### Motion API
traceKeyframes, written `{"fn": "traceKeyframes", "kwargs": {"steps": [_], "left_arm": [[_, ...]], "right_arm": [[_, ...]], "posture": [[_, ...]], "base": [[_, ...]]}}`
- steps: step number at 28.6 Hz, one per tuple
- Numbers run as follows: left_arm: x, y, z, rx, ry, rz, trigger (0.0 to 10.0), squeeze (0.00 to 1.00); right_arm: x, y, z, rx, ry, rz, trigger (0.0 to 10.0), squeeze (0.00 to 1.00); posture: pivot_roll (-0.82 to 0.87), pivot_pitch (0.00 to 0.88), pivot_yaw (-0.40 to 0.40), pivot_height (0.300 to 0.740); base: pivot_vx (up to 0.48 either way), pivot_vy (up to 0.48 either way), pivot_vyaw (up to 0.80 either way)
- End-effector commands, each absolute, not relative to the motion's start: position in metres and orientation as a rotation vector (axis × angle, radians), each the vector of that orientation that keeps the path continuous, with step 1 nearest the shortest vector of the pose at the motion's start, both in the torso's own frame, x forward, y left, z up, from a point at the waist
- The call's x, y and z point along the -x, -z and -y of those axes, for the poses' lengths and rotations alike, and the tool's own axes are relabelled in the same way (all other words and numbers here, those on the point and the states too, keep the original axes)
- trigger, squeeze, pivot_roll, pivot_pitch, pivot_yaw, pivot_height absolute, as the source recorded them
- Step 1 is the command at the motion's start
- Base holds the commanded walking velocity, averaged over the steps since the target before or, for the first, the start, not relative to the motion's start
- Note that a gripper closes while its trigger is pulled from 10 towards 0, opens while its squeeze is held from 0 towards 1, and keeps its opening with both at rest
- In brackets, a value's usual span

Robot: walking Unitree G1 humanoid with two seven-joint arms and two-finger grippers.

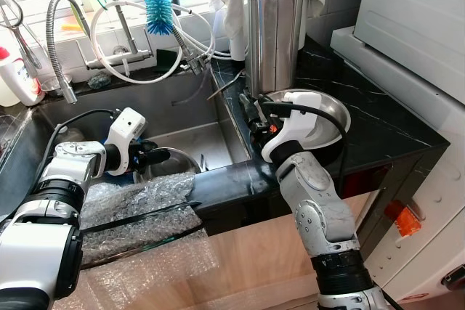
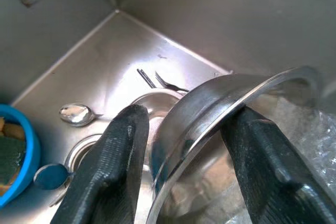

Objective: Kitchen organization

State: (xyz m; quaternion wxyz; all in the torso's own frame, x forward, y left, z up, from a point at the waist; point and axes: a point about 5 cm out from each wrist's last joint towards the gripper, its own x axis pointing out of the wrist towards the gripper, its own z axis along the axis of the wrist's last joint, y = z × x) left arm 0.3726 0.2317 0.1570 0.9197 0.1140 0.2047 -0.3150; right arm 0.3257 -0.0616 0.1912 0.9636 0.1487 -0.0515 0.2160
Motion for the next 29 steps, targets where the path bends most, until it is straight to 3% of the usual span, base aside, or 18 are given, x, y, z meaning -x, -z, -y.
{"fn": "traceKeyframes", "kwargs": {"steps": [1, 12, 17, 18, 22, 27, 29], "left_arm": [[-0.373, -0.163, -0.235, -0.245, 0.654, -0.396, 10.0, 1.00], [-0.371, -0.167, -0.232, -0.237, 0.733, -0.391, 10.0, 1.00], [-0.371, -0.171, -0.230, -0.328, 0.780, -0.378, 10.0, 1.00], [-0.373, -0.174, -0.230, -0.356, 0.758, -0.361, 10.0, 0.00], [-0.373, -0.176, -0.230, -0.401, 0.761, -0.366, 10.0, 0.00], [-0.373, -0.175, -0.235, -0.640, 0.733, -0.406, 10.0, 0.00], [-0.373, -0.176, -0.234, -0.631, 0.749, -0.403, 10.0, 0.00]], "right_arm": [[-0.327, -0.195, 0.056, -0.286, -0.456, 0.103, 10.0, 0.00], [-0.328, -0.194, 0.057, -0.286, -0.446, 0.098, 10.0, 0.00], [-0.329, -0.194, 0.057, -0.284, -0.443, 0.097, 10.0, 0.00], [-0.329, -0.194, 0.057, -0.284, -0.442, 0.096, 10.0, 0.00], [-0.329, -0.194, 0.058, -0.284, -0.440, 0.096, 10.0, 0.00], [-0.329, -0.194, 0.058, -0.282, -0.438, 0.096, 10.0, 0.00], [-0.329, -0.194, 0.058, -0.281, -0.439, 0.094, 10.0, 0.00]], "posture": [[-0.11, 0.000, 0.152, 0.740], [-0.10, 0.000, 0.154, 0.740], [-0.10, 0.000, 0.154, 0.740], [-0.10, 0.000, 0.154, 0.740], [-0.10, 0.000, 0.154, 0.740], [-0.10, 0.000, 0.152, 0.740], [-0.10, 0.000, 0.153, 0.740]], "base": [[0.000, 0.000, 0.00], [0.000, 0.000, 0.00], [0.000, 0.000, 0.00], [0.000, 0.000, 0.00], [0.000, 0.000, 0.00], [0.000, 0.000, 0.00], [0.000, 0.000, 0.00]]}}
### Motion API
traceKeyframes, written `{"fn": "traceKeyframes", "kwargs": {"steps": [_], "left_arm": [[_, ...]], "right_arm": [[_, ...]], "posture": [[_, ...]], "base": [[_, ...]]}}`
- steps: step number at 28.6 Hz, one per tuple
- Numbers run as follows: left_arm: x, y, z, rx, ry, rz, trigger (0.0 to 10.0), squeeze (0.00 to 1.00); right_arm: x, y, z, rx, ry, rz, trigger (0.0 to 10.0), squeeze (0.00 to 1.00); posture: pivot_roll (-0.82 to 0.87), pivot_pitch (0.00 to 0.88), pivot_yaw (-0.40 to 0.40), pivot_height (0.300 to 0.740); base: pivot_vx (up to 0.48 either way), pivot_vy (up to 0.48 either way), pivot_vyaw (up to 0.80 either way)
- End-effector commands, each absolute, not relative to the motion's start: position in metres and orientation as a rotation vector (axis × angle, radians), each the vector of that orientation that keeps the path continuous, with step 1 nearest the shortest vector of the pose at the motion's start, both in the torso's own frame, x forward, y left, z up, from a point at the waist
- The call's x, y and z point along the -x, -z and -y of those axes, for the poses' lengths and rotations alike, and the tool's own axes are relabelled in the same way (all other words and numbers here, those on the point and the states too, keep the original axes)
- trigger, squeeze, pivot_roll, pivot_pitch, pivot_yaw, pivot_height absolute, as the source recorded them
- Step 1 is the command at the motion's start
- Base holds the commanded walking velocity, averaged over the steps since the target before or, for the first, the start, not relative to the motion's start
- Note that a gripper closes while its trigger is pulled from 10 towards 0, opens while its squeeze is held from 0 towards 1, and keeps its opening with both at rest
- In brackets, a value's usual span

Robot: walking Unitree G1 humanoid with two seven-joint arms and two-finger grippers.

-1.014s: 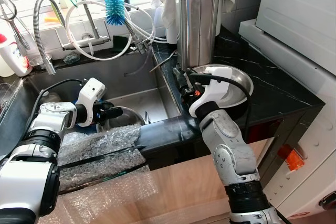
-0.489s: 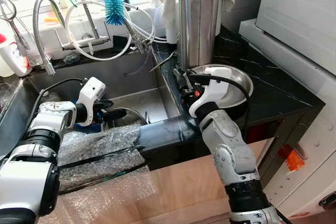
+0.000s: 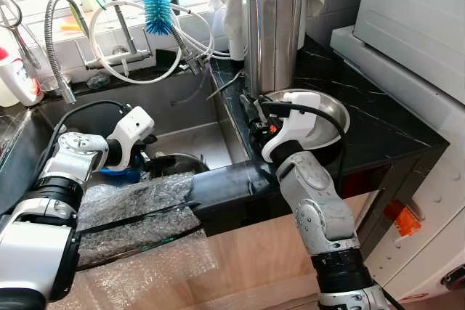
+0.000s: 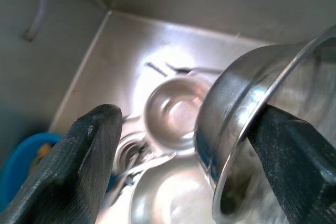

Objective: Kitchen organization

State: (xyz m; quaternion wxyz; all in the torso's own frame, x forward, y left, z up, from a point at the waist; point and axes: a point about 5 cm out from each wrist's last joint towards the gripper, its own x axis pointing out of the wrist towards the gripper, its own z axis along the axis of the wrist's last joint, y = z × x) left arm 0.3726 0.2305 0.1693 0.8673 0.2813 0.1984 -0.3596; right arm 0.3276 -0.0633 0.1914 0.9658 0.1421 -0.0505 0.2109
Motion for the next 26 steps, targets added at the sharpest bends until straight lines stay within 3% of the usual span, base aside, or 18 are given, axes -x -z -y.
{"fn": "traceKeyframes", "kwargs": {"steps": [1, 5, 11, 18, 21, 22, 24, 26], "left_arm": [[-0.373, -0.177, -0.233, -0.624, 0.763, -0.402, 10.0, 0.00], [-0.369, -0.174, -0.234, -0.693, 0.823, -0.418, 10.0, 0.00], [-0.366, -0.183, -0.233, -0.645, 0.917, -0.392, 10.0, 0.00], [-0.372, -0.189, -0.234, -0.619, 0.819, -0.332, 10.0, 0.00], [-0.383, -0.184, -0.228, -0.365, 0.543, -0.150, 10.0, 0.00], [-0.383, -0.184, -0.228, -0.365, 0.543, -0.150, 10.0, 0.00], [-0.383, -0.173, -0.227, -0.143, 0.377, -0.062, 10.0, 0.00], [-0.382, -0.169, -0.230, -0.090, 0.310, -0.036, 10.0, 0.00]], "right_arm": [[-0.329, -0.194, 0.057, -0.281, -0.440, 0.094, 10.0, 0.00], [-0.330, -0.194, 0.057, -0.281, -0.441, 0.093, 10.0, 0.00], [-0.330, -0.193, 0.057, -0.271, -0.442, 0.088, 10.0, 0.00], [-0.330, -0.193, 0.056, -0.275, -0.441, 0.091, 10.0, 0.00], [-0.329, -0.196, 0.060, -0.268, -0.405, 0.117, 10.0, 0.00], [-0.329, -0.196, 0.060, -0.268, -0.405, 0.117, 10.0, 0.00], [-0.328, -0.203, 0.065, -0.272, -0.379, 0.153, 10.0, 0.00], [-0.328, -0.205, 0.067, -0.270, -0.374, 0.164, 10.0, 0.00]], "posture": [[-0.10, 0.000, 0.153, 0.740], [-0.10, 0.000, 0.153, 0.740], [-0.10, 0.000, 0.151, 0.740], [-0.10, 0.000, 0.157, 0.740], [-0.11, 0.000, 0.158, 0.740], [-0.11, 0.000, 0.158, 0.740], [-0.12, 0.000, 0.152, 0.740], [-0.12, 0.000, 0.150, 0.740]], "base": [[0.000, 0.000, 0.00], [0.000, 0.000, 0.00], [0.000, 0.000, 0.00], [0.000, 0.000, 0.00], [0.000, 0.000, 0.00], [0.000, 0.000, 0.00], [0.000, 0.000, 0.00], [0.000, 0.000, 0.00]]}}
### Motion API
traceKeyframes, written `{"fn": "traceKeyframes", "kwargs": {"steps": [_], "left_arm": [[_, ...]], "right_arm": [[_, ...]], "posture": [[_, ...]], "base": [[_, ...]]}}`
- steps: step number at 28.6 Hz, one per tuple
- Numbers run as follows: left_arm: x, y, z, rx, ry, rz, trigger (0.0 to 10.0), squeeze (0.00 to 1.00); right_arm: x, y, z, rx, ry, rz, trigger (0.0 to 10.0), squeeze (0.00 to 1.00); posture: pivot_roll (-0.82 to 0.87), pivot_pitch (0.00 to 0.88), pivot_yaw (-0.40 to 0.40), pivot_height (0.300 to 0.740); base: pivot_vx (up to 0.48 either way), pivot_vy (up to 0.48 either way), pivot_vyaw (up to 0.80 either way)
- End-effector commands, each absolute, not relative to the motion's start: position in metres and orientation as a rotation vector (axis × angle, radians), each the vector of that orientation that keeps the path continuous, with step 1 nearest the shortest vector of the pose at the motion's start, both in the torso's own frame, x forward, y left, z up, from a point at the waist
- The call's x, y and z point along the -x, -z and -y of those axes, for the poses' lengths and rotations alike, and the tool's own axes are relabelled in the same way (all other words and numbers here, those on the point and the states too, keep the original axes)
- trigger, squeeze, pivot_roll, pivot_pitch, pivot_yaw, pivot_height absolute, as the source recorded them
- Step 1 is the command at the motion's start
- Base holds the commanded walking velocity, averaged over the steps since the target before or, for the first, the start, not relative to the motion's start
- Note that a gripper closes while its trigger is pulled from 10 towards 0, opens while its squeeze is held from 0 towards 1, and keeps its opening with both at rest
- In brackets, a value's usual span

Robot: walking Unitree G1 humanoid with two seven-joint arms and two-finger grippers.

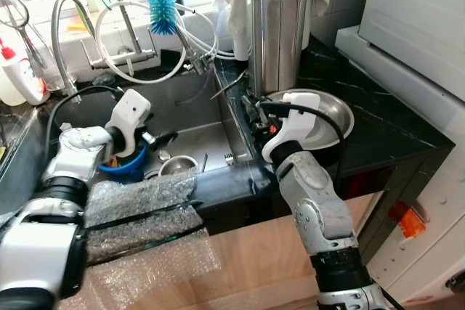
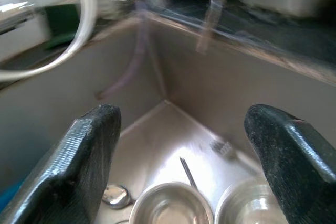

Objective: Kitchen organization

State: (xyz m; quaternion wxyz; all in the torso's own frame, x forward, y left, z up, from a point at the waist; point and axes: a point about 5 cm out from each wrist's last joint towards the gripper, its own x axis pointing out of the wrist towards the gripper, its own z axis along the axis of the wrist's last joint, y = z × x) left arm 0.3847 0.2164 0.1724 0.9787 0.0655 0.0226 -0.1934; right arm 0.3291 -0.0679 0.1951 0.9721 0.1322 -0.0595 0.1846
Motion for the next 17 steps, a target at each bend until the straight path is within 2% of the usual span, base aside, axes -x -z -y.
{"fn": "traceKeyframes", "kwargs": {"steps": [1, 2, 5, 9, 12, 15, 17], "left_arm": [[-0.382, -0.169, -0.230, -0.090, 0.310, -0.036, 10.0, 0.00], [-0.379, -0.165, -0.235, -0.037, 0.234, -0.010, 10.0, 0.00], [-0.373, -0.165, -0.244, 0.039, 0.166, 0.051, 10.0, 0.00], [-0.362, -0.176, -0.263, 0.047, 0.079, 0.156, 10.0, 0.00], [-0.348, -0.187, -0.273, -0.062, 0.066, 0.226, 10.0, 0.00], [-0.330, -0.188, -0.263, -0.222, 0.135, 0.251, 10.0, 0.00], [-0.319, -0.187, -0.260, -0.259, 0.139, 0.253, 10.0, 0.00]], "right_arm": [[-0.328, -0.205, 0.067, -0.270, -0.374, 0.164, 10.0, 0.00], [-0.327, -0.207, 0.068, -0.255, -0.370, 0.173, 10.0, 0.00], [-0.326, -0.210, 0.071, -0.242, -0.362, 0.191, 10.0, 0.00], [-0.324, -0.214, 0.075, -0.225, -0.341, 0.222, 10.0, 0.00], [-0.323, -0.215, 0.079, -0.224, -0.322, 0.230, 10.0, 0.00], [-0.322, -0.213, 0.084, -0.234, -0.296, 0.233, 10.0, 0.00], [-0.321, -0.213, 0.085, -0.226, -0.290, 0.239, 10.0, 0.00]], "posture": [[-0.12, 0.000, 0.150, 0.740], [-0.12, 0.000, 0.147, 0.740], [-0.12, 0.000, 0.143, 0.740], [-0.11, 0.000, 0.139, 0.740], [-0.09, 0.000, 0.135, 0.740], [-0.08, 0.000, 0.134, 0.740], [-0.08, 0.000, 0.141, 0.740]], "base": [[0.000, 0.000, 0.00], [0.000, 0.000, 0.00], [0.000, 0.000, 0.00], [0.000, 0.000, 0.00], [0.000, 0.000, 0.00], [0.000, 0.000, 0.00], [0.000, 0.000, 0.00]]}}
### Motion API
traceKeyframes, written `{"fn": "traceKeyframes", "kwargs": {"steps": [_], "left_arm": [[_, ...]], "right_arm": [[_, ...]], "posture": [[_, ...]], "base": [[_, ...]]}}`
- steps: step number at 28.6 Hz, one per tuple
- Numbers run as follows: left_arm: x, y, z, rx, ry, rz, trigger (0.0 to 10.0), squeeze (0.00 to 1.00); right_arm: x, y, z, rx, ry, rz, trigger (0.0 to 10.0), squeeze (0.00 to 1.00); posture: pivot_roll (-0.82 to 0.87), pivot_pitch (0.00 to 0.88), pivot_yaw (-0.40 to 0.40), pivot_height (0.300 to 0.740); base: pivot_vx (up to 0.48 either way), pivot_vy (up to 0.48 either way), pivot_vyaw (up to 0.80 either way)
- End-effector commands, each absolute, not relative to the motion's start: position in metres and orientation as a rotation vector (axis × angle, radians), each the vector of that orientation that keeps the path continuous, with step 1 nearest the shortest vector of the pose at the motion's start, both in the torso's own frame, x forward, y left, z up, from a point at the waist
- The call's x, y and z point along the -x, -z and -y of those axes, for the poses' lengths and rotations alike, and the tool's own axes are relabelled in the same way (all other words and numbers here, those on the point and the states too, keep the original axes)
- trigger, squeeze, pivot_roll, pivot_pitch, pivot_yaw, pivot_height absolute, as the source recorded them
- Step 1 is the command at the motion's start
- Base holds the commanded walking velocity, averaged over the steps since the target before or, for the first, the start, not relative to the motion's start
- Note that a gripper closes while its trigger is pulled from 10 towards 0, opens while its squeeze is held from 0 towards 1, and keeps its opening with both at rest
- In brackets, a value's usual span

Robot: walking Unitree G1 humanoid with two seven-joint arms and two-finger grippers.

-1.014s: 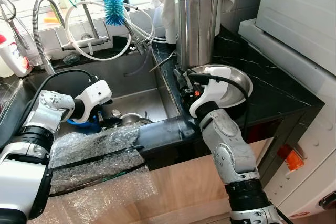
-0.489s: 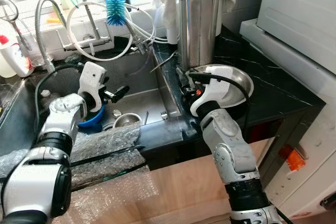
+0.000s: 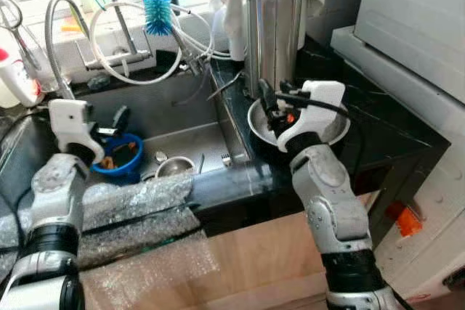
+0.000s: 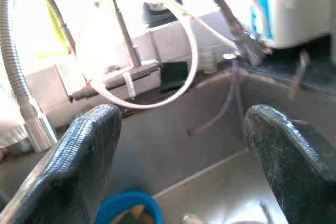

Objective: Kitchen organization

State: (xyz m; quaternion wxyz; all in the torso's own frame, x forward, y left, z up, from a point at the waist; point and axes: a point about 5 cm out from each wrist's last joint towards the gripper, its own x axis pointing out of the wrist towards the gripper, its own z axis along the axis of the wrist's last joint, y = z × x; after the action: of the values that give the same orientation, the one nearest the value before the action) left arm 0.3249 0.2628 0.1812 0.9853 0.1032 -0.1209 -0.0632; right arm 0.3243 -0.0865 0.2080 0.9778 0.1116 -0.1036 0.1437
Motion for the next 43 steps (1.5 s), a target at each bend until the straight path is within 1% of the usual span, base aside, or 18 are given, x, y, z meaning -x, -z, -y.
{"fn": "traceKeyframes", "kwargs": {"steps": [1, 5, 9, 10, 14, 15, 16, 17, 19, 20, 21, 24, 28, 30, 37, 40, 42, 43], "left_arm": [[-0.319, -0.187, -0.260, -0.259, 0.139, 0.253, 10.0, 0.00], [-0.298, -0.179, -0.261, -0.311, 0.126, 0.242, 10.0, 0.00], [-0.286, -0.171, -0.260, -0.351, 0.117, 0.227, 10.0, 0.00], [-0.281, -0.166, -0.262, -0.346, 0.090, 0.206, 10.0, 0.00], [-0.274, -0.160, -0.263, -0.314, 0.039, 0.182, 10.0, 0.00], [-0.271, -0.156, -0.264, -0.263, 0.002, 0.170, 10.0, 0.00], [-0.271, -0.155, -0.264, -0.235, -0.012, 0.167, 10.0, 0.00], [-0.272, -0.152, -0.266, -0.161, -0.057, 0.158, 10.0, 0.00], [-0.273, -0.149, -0.267, -0.102, -0.090, 0.148, 10.0, 0.00], [-0.273, -0.149, -0.267, -0.102, -0.090, 0.148, 10.0, 0.00], [-0.273, -0.144, -0.264, -0.003, -0.110, 0.128, 10.0, 0.00], [-0.274, -0.140, -0.260, 0.077, -0.105, 0.111, 10.0, 0.00], [-0.274, -0.135, -0.255, 0.099, -0.094, 0.087, 10.0, 0.00], [-0.275, -0.133, -0.251, 0.079, -0.081, 0.076, 10.0, 0.00], [-0.276, -0.134, -0.243, 0.079, -0.058, 0.071, 10.0, 0.00], [-0.282, -0.137, -0.239, 0.094, -0.053, 0.079, 10.0, 0.00], [-0.284, -0.136, -0.236, 0.086, -0.037, 0.076, 10.0, 0.00], [-0.284, -0.136, -0.236, 0.086, -0.037, 0.076, 10.0, 0.00]], "right_arm": [[-0.321, -0.213, 0.085, -0.226, -0.290, 0.239, 10.0, 0.00], [-0.318, -0.213, 0.089, -0.220, -0.280, 0.245, 10.0, 0.00], [-0.316, -0.211, 0.092, -0.219, -0.266, 0.238, 10.0, 0.00], [-0.315, -0.210, 0.092, -0.219, -0.262, 0.236, 10.0, 0.00], [-0.314, -0.209, 0.093, -0.218, -0.260, 0.237, 10.0, 0.00], [-0.314, -0.209, 0.093, -0.219, -0.257, 0.236, 10.0, 0.00], [-0.313, -0.209, 0.093, -0.220, -0.256, 0.235, 10.0, 0.00], [-0.313, -0.208, 0.093, -0.222, -0.255, 0.234, 10.0, 0.00], [-0.313, -0.208, 0.093, -0.222, -0.255, 0.234, 10.0, 0.00], [-0.313, -0.208, 0.093, -0.222, -0.255, 0.234, 10.0, 0.00], [-0.312, -0.208, 0.094, -0.218, -0.255, 0.236, 10.0, 0.00], [-0.312, -0.209, 0.095, -0.207, -0.250, 0.242, 10.0, 0.00], [-0.310, -0.211, 0.103, -0.185, -0.215, 0.256, 10.0, 0.00], [-0.308, -0.211, 0.105, -0.167, -0.204, 0.259, 10.0, 0.00], [-0.304, -0.211, 0.109, -0.150, -0.185, 0.260, 10.0, 0.00], [-0.296, -0.228, 0.127, -0.111, -0.078, 0.281, 10.0, 0.00], [-0.295, -0.232, 0.138, -0.087, 0.001, 0.229, 10.0, 0.00], [-0.295, -0.232, 0.138, -0.087, 0.001, 0.229, 10.0, 0.00]], "posture": [[-0.08, 0.000, 0.141, 0.740], [-0.08, 0.000, 0.145, 0.740], [-0.08, 0.000, 0.150, 0.740], [-0.08, 0.000, 0.151, 0.740], [-0.08, 0.000, 0.153, 0.740], [-0.08, 0.000, 0.150, 0.740], [-0.08, 0.000, 0.150, 0.740], [-0.08, 0.000, 0.150, 0.740], [-0.08, 0.000, 0.149, 0.740], [-0.08, 0.000, 0.149, 0.740], [-0.09, 0.000, 0.149, 0.740], [-0.09, 0.000, 0.149, 0.740], [-0.09, 0.000, 0.150, 0.740], [-0.10, 0.000, 0.152, 0.740], [-0.10, 0.000, 0.153, 0.740], [-0.11, 0.000, 0.149, 0.740], [-0.12, 0.000, 0.145, 0.740], [-0.12, 0.000, 0.145, 0.740]], "base": [[0.000, 0.000, 0.00], [0.000, 0.000, 0.00], [0.000, 0.000, 0.00], [0.000, 0.000, 0.00], [0.000, 0.000, 0.00], [0.000, 0.000, 0.00], [0.000, 0.000, 0.00], [0.000, 0.000, 0.00], [0.000, 0.000, 0.00], [0.000, 0.000, 0.00], [0.000, 0.000, 0.00], [0.000, 0.000, 0.00], [0.000, 0.000, 0.00], [0.000, 0.000, 0.00], [0.000, 0.000, 0.00], [0.000, 0.000, 0.00], [0.000, 0.000, 0.00], [0.000, 0.000, 0.00]]}}
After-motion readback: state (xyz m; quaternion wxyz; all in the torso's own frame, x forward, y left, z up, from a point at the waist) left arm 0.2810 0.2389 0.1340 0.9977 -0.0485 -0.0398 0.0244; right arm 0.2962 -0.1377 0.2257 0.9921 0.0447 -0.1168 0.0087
